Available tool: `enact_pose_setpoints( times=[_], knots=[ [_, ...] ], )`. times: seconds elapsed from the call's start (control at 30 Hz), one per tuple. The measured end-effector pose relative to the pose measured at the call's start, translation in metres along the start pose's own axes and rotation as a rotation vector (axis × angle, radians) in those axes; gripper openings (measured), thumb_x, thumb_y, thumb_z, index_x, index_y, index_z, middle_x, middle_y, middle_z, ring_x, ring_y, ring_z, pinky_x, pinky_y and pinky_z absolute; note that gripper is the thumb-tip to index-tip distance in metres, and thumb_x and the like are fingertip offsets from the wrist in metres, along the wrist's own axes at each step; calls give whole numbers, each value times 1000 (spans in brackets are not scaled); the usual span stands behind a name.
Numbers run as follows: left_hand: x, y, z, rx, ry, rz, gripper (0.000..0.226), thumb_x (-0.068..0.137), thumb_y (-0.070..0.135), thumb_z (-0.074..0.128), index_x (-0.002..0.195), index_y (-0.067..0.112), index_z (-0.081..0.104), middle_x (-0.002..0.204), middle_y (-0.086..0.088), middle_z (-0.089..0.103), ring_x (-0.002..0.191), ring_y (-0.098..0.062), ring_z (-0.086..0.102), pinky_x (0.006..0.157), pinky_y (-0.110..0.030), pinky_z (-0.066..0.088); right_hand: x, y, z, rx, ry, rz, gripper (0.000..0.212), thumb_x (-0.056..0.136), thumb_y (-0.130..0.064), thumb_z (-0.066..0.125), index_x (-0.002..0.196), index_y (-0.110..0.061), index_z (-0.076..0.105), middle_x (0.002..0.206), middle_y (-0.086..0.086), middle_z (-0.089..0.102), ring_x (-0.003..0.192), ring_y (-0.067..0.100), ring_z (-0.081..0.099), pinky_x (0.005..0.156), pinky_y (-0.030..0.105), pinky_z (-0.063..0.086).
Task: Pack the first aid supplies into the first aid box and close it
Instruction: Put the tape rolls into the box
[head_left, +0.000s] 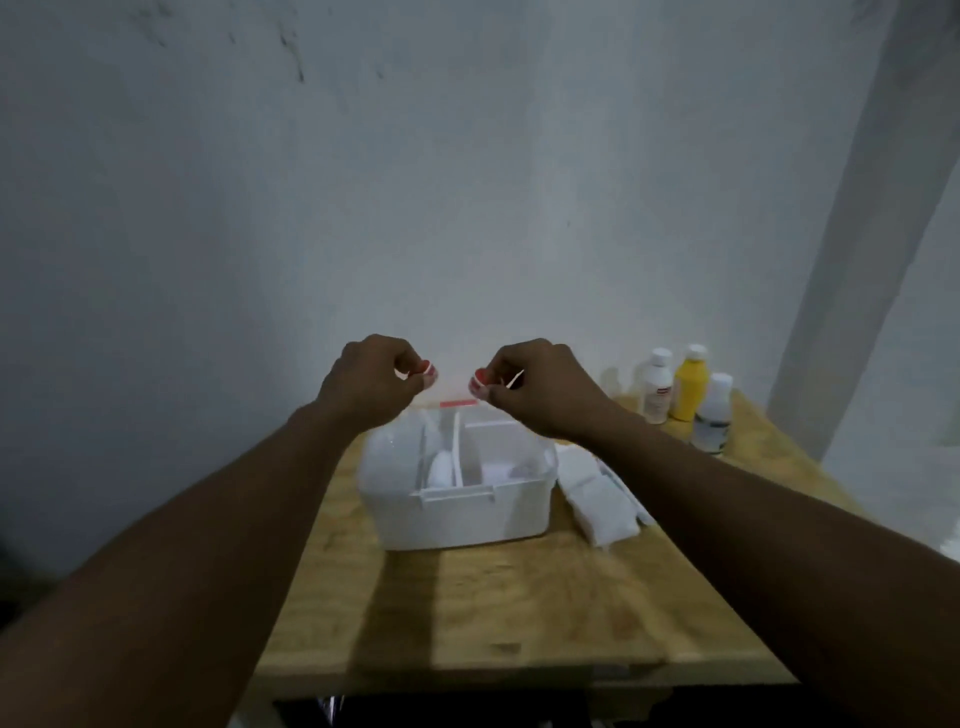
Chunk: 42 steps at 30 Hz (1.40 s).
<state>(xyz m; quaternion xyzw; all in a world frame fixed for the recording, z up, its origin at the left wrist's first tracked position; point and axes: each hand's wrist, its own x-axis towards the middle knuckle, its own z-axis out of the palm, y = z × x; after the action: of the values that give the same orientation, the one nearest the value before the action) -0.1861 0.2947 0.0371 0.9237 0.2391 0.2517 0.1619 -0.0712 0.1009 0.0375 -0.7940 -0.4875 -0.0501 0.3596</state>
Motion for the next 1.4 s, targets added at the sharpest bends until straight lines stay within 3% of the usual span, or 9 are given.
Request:
enact_pose_setpoints(
  times=[0.23,0.5,0.7,0.97,1.17,1.4],
  knots=[
    [-17,-23,7,-76,-39,-14,22,86,44,75,89,22,75,96,5,75,87,-10,64,76,-26,46,8,-10,58,-61,-132,-4,23,84,-38,72,97,-19,75,96,0,74,84,17,68,78,37,57],
    [-19,-26,18,-108,-62,-21,25,86,35,77,98,14,78,100,0,77,93,-16,68,86,-35,55,7,-14,69,-72,-263,-60,20,87,-26,70,104,-17,75,107,3,73,94,20,66,84,33,54],
    [-21,-21,22,-97,-100,-4,24,87,31,77,103,14,77,105,-2,76,92,-13,65,80,-26,49,6,-12,60,-107,-314,-81,24,90,-31,64,106,-19,77,111,3,70,101,20,62,90,35,50],
    [-19,-12,25,-6,-176,83,22,86,33,77,105,22,79,105,0,75,94,-13,64,81,-30,50,-16,-7,64,-107,-199,-122,28,90,-26,57,111,-22,75,112,2,71,100,16,62,86,25,46],
    [-21,-10,30,22,-181,106,18,91,27,72,106,29,80,107,3,78,100,-15,68,79,-24,46,-25,0,65,-82,-151,-116,29,89,-28,56,111,-21,74,111,-2,73,98,13,65,90,31,51],
    [-22,-8,30,-35,-196,109,18,92,25,70,106,27,80,105,5,79,103,-11,70,94,-35,55,-24,4,62,-90,-146,-104,29,89,-28,57,112,-22,74,111,-4,73,98,12,64,89,28,48]
  ],
)
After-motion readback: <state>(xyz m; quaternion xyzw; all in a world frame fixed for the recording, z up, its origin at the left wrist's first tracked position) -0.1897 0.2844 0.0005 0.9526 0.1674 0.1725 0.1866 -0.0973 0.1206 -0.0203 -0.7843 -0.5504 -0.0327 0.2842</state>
